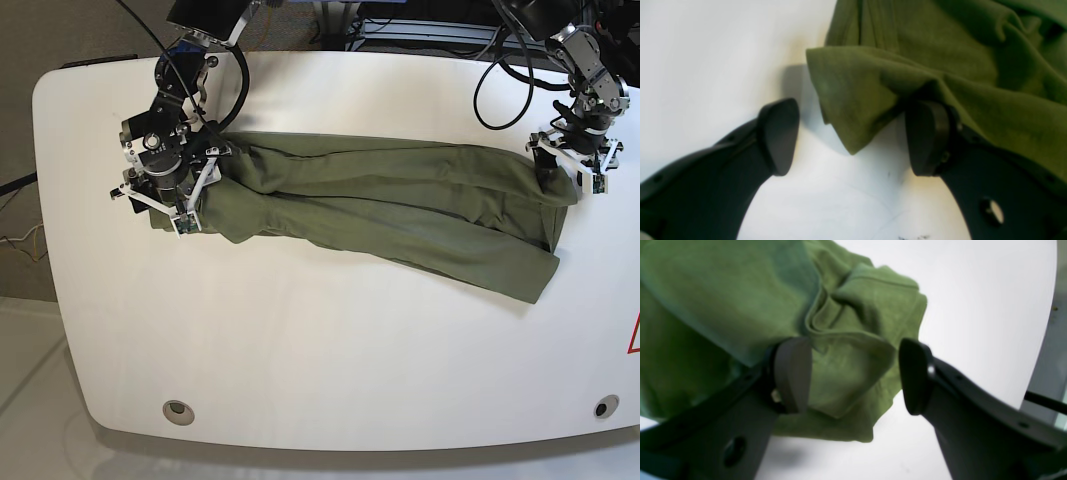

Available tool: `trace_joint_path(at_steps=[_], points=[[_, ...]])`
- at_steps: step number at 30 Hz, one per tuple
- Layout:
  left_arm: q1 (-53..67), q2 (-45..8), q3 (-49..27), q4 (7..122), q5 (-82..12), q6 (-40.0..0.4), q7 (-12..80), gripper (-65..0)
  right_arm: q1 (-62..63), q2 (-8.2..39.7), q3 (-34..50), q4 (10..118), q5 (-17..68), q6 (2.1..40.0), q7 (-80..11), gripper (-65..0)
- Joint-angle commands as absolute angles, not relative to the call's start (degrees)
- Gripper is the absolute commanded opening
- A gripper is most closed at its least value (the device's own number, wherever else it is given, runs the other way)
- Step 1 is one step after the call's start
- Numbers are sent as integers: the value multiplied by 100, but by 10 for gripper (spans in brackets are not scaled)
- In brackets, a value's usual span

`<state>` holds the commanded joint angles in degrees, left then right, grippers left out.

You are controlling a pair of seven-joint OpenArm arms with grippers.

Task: Fold the T-shirt properly
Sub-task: 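Lower the left gripper onto the strip's end edge, then slide the left gripper along the end edge and pinch the cloth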

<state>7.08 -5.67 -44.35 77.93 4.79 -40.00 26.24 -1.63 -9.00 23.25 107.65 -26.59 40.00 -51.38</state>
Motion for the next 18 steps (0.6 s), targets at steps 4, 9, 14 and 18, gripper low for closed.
trace_joint_path(at_steps=[4,9,14,18], points=[[716,-567,-4435,7793,479,-4000,2624,-189,-163,-900,2316,10765,-2659,4000,-5138,-256],[716,-585,-4453,7793,479,-4000,2615,-283,-154,-900,2316,10765,-2659,4000,-5138,-256],[716,-585,-4462,7793,470,-4000,2615,-512,-145,-900,2308,10756,-2659,4000,-5138,-256],[708,-593,-4444,7793,470,-4000,2615,-572,-136,-900,2308,10756,-2659,4000,-5138,-256]])
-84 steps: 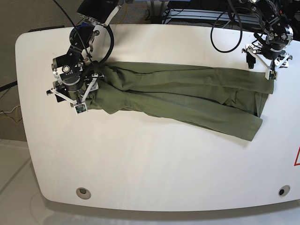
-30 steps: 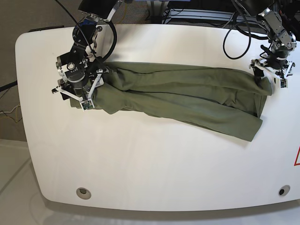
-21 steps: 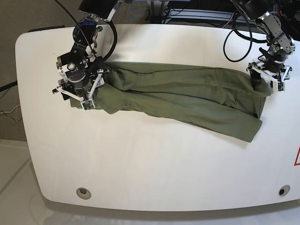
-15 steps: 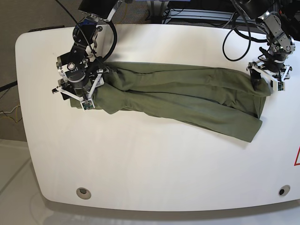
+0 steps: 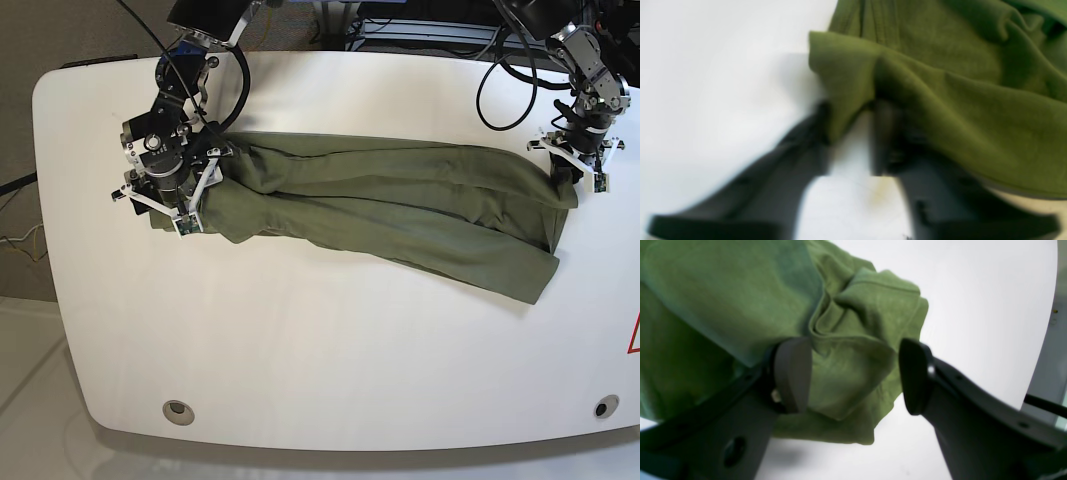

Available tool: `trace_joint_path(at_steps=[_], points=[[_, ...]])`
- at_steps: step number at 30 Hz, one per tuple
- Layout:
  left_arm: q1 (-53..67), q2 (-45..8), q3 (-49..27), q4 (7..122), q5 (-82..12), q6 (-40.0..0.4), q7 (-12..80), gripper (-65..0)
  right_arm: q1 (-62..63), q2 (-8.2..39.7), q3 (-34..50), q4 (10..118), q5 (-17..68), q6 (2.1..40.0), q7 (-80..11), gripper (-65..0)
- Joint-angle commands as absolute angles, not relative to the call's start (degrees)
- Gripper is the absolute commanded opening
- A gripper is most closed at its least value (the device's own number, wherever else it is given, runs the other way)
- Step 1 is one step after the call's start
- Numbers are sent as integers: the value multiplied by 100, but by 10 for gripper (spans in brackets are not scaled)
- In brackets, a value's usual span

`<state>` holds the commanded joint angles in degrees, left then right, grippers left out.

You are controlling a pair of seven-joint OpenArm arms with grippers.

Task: Fold the T-shirt properly
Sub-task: 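Slide the left gripper along the end edge and pinch the cloth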

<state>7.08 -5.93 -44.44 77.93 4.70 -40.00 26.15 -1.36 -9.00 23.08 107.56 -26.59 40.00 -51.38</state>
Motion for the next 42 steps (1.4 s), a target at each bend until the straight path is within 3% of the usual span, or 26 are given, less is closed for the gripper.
trace_joint_path(at_steps=[22,42], points=[[673,-593,-4426,8391,488,-4000,2642,-562,-145,-900,2308,10756,-2659,4000,-5138,-256],[242,-646,-4154,9112,488,-4000,3310,-560,-154,-900,2308,10756,-2651,4000,-5138,-256]])
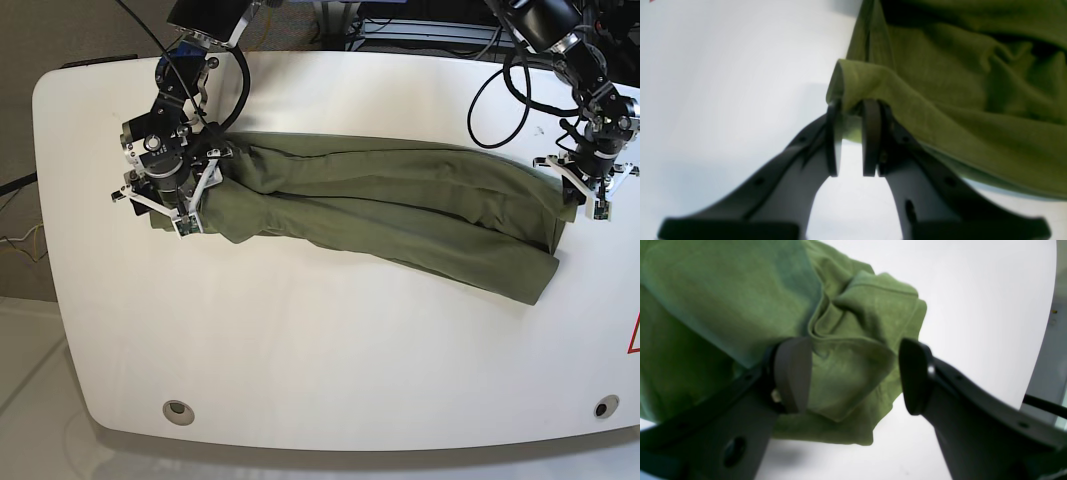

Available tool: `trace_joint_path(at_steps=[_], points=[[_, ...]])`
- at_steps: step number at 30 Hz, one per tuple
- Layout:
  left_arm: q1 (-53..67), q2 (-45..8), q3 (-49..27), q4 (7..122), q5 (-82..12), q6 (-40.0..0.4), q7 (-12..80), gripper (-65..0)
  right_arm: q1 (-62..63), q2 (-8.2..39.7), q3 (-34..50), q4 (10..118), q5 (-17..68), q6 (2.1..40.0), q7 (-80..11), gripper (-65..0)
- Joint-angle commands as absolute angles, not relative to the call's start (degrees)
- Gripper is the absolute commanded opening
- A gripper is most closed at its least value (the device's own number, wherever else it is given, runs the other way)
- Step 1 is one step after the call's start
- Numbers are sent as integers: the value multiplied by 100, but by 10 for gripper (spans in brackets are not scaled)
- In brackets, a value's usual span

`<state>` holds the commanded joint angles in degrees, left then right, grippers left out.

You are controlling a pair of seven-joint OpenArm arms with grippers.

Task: Fold the T-shirt properly
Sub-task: 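Slide the left gripper along the end edge and pinch the cloth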

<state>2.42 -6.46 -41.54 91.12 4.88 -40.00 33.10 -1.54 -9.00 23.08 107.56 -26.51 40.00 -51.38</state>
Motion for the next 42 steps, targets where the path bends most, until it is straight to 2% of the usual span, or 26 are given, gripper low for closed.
trace_joint_path(at_steps=[8,33,42], points=[[101,-629,-3943,9112,488,-4000,3310,-560,-163,-900,2316,10756,-2651,4000,-5138,-256],[-611,-602,-3934,9059,488,-4000,3310,-560,-163,-900,2316,10756,-2624,4000,-5138,-256],[-567,-602,-3776,8655,479,-4000,3292,-559,-163,-900,2316,10756,-2633,4000,-5138,-256]])
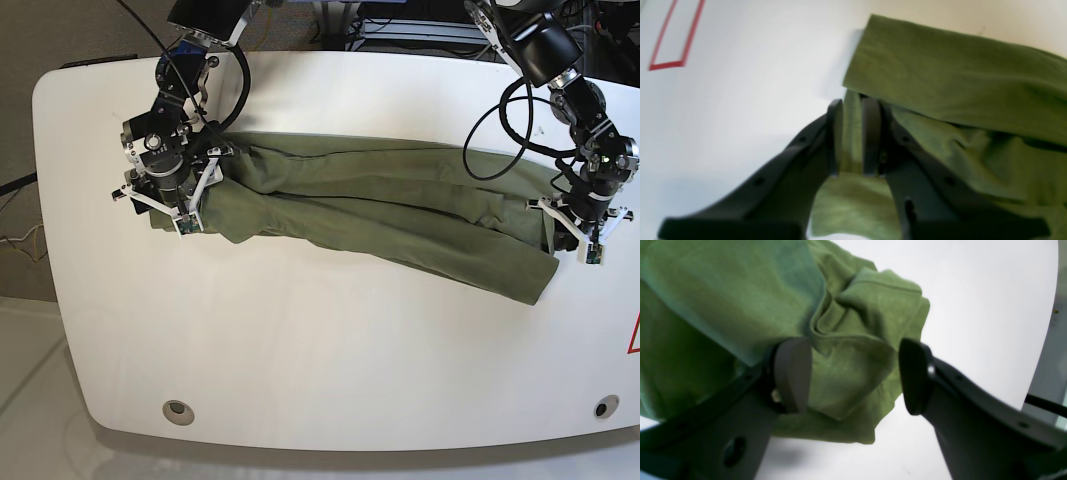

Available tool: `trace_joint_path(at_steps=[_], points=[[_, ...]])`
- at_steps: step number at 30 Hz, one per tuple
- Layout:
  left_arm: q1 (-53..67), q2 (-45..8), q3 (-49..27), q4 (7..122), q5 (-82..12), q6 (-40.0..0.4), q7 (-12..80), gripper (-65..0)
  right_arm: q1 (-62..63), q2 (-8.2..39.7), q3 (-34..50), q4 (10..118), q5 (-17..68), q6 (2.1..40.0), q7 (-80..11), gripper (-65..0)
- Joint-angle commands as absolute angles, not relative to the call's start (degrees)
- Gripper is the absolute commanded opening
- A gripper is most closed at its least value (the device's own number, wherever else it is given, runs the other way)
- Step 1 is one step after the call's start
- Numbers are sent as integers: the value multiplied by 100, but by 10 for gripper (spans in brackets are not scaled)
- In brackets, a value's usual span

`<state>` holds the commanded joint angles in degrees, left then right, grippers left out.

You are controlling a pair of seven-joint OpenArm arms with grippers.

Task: Fold the T-shirt properly

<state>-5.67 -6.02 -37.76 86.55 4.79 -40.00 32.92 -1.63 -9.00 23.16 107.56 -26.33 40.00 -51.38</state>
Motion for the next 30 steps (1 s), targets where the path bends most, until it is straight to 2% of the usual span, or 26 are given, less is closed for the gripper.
trace_joint_path(at_steps=[4,13,22,28,30], points=[[-567,-620,-3776,8541,479,-4000,3284,-528,-163,-900,2316,10756,-2642,4000,-5138,-256],[-576,-646,-3776,8233,479,-4000,3284,-244,-163,-900,2316,10756,-2642,4000,-5138,-256],[-549,-646,-3776,8330,488,-4000,3292,-235,-163,-900,2308,10756,-2642,4000,-5138,-256],[-259,-629,-3776,8927,497,-4000,3319,-234,-163,-900,2308,10756,-2642,4000,-5138,-256],[-110,-629,-3758,9156,497,-3829,3319,-232,-163,-900,2308,10747,-2642,4000,-5138,-256]])
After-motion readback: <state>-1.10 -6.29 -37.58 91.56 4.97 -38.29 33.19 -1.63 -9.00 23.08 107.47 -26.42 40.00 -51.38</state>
